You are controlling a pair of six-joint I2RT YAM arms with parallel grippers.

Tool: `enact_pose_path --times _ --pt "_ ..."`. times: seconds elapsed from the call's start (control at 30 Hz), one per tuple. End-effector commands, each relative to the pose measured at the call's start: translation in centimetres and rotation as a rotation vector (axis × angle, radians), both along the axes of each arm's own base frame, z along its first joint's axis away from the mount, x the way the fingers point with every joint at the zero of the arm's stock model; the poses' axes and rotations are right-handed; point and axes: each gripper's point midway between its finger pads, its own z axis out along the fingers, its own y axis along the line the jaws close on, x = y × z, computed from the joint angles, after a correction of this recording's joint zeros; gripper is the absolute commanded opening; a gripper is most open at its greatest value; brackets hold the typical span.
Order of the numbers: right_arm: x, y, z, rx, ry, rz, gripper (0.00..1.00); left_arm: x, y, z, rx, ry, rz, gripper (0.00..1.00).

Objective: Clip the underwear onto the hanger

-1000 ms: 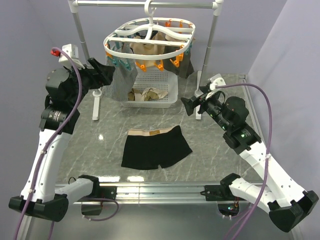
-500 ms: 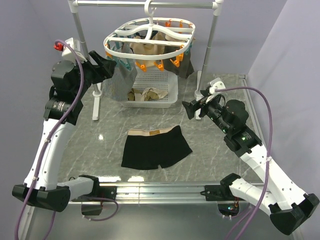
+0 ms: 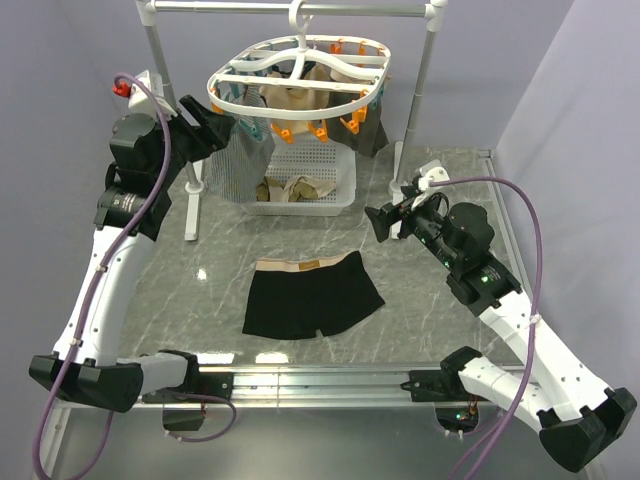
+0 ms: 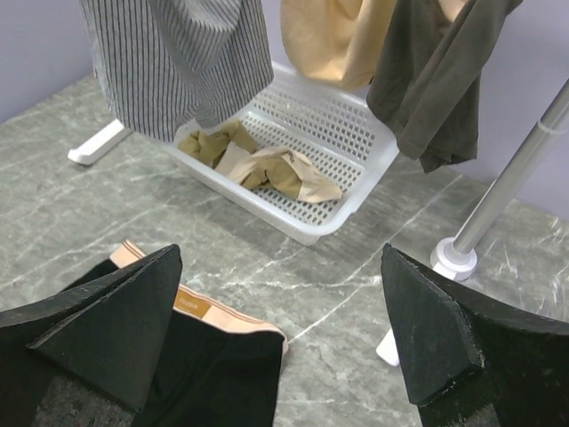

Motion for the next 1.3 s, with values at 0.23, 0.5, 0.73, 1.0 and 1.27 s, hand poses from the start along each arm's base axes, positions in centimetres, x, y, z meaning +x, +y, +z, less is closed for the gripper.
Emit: enact_pose_path --times 0.23,0.5,0.73,1.0,1.27 --pt "0.4 -0.1 0.4 0.028 -0.012 -0.010 0.99 0.2 -0.7 4.4 -0.042 -0.120 -0.023 0.73" --pt "0.4 0.0 0.6 0.036 -0.007 -0.005 0.99 0.8 -0.6 4.7 -0.041 -0.118 -0.005 0.70" --pt "0.3 0.1 0.1 0.043 0.006 0.001 0.99 0.3 -0.6 5.2 -0.053 -0.163 -0.003 0.65" --pt "0.3 0.1 -0.3 0.046 0.019 0.002 0.99 -0.4 -0.6 5.9 -0.028 -0.254 -0.001 0.64" --pt "0.2 -0.1 -0.1 0.053 0.016 -0.001 0.99 0.3 -0.8 5.1 -0.008 -0.269 -0.004 0.63"
